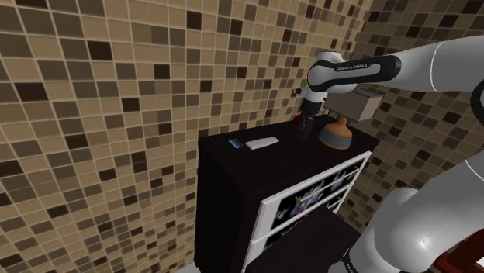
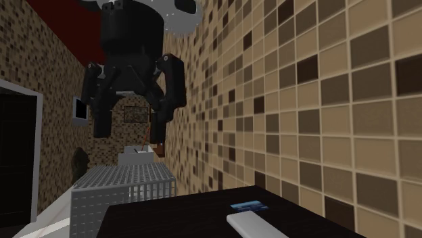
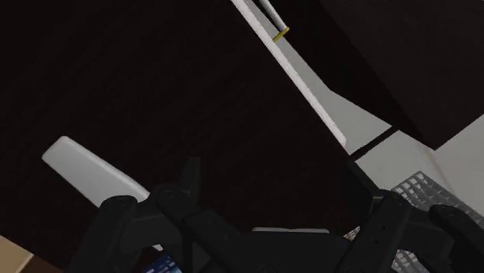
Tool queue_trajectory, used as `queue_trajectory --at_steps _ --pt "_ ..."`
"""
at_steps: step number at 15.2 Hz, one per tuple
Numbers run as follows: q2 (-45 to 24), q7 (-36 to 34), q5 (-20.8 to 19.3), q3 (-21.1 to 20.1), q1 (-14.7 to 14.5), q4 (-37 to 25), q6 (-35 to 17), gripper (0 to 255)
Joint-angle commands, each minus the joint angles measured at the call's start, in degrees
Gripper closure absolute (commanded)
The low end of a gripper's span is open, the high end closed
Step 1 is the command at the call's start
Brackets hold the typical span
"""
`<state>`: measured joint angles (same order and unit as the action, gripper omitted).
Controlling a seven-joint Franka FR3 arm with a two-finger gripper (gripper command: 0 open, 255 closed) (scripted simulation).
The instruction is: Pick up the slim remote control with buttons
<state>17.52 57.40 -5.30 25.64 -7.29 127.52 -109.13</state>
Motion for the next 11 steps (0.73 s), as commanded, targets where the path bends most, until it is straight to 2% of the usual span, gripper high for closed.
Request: queue_trajectory --at_steps 1,6,11 --pt "-5.0 6.4 1.3 2.0 -1.0 -2.1 -2.8 0" --pt "-17.3 21.5 6.7 4.6 -2.3 -9.2 -7.0 0" --pt "-29.6 35.4 13.0 3.7 -0.9 -18.1 -9.2 0"
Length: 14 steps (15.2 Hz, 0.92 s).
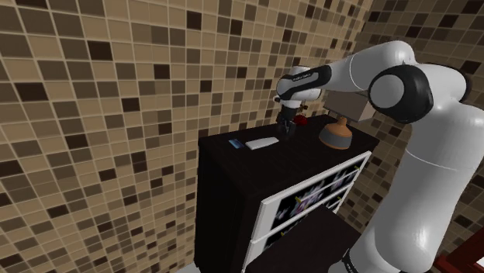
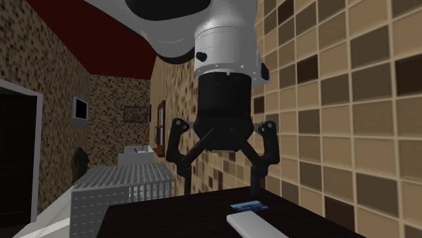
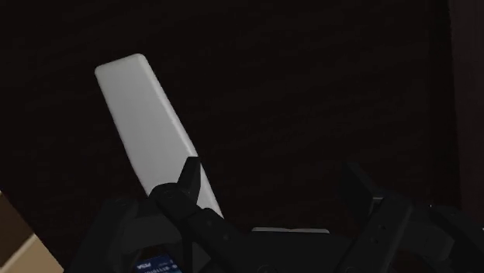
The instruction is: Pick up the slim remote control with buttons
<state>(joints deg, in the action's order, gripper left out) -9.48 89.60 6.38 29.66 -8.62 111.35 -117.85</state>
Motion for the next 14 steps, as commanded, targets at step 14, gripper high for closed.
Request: queue_trajectory --at_steps 14 --pt "-21.9 20.2 8.0 -6.5 5.4 -17.1 -4.3 0"
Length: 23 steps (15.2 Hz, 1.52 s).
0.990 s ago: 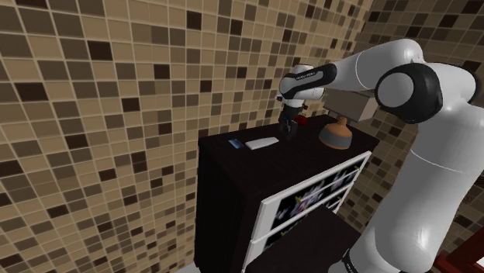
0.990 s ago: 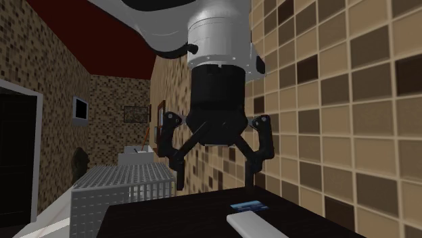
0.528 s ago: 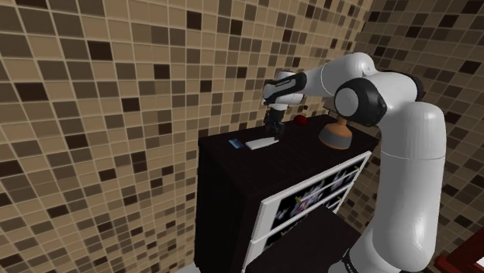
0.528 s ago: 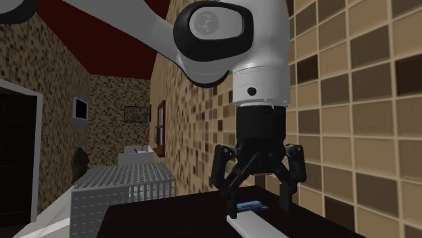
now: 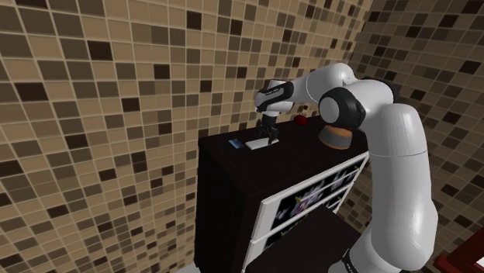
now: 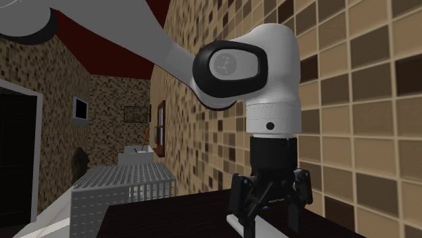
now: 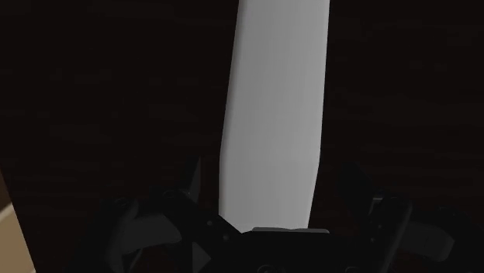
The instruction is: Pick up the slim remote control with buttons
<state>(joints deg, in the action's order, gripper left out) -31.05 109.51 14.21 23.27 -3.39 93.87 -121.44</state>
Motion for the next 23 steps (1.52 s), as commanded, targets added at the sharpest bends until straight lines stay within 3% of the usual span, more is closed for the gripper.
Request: queue_trajectory --at_steps 1,3,4,13,23 --pt "-0.7 0.4 0.4 -0.2 0.2 0.6 -1.3 0" --pt "-0.9 0.4 0.5 -0.3 0.2 0.7 -1.6 0" --pt "-0.9 0.3 0.5 -0.3 0.1 0.6 -1.5 255" --pt "-0.9 0.4 0.5 -0.3 0.2 0.7 -1.6 255" --pt "2.5 -0.6 -1.2 0.7 -0.3 -2.0 4.3 255"
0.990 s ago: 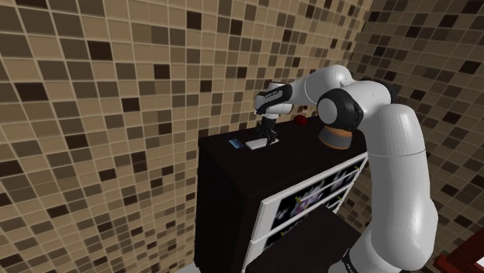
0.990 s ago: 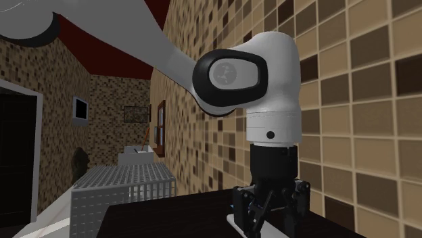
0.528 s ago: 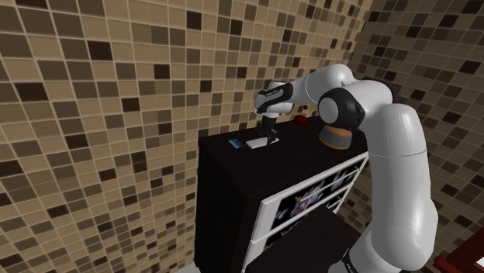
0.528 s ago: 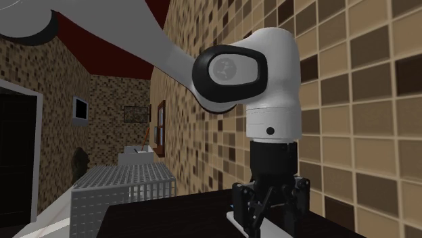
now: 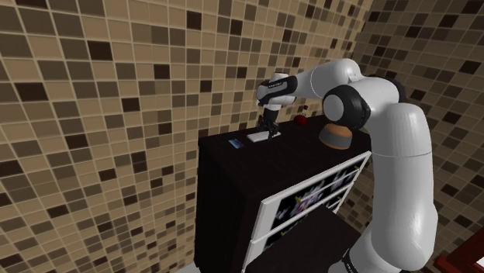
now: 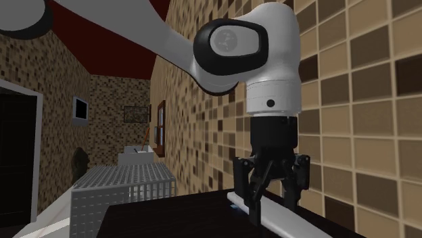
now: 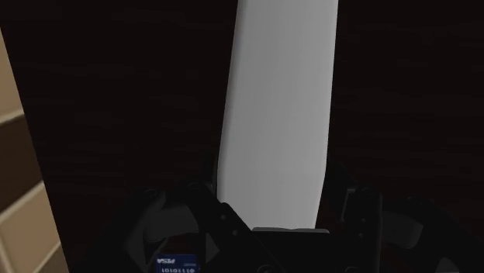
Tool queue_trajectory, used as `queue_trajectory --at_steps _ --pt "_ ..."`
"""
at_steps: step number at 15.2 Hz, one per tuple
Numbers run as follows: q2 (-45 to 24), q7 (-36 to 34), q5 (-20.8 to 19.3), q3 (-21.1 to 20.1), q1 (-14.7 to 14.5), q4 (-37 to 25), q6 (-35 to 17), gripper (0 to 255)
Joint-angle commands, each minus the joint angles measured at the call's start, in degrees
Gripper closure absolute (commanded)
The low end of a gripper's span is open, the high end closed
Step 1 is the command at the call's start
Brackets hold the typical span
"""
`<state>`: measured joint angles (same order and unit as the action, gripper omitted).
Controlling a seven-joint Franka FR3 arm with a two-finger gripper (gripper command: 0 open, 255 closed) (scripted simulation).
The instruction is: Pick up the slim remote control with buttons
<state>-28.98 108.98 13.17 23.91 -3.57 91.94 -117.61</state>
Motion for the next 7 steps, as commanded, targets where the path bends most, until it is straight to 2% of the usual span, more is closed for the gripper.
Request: queue_trajectory --at_steps 1,7 --pt "0.8 -0.2 -0.3 0.2 -0.1 -0.4 1.1 255" --pt "1.9 -0.6 -0.9 0.5 -0.2 -2.0 3.8 255"
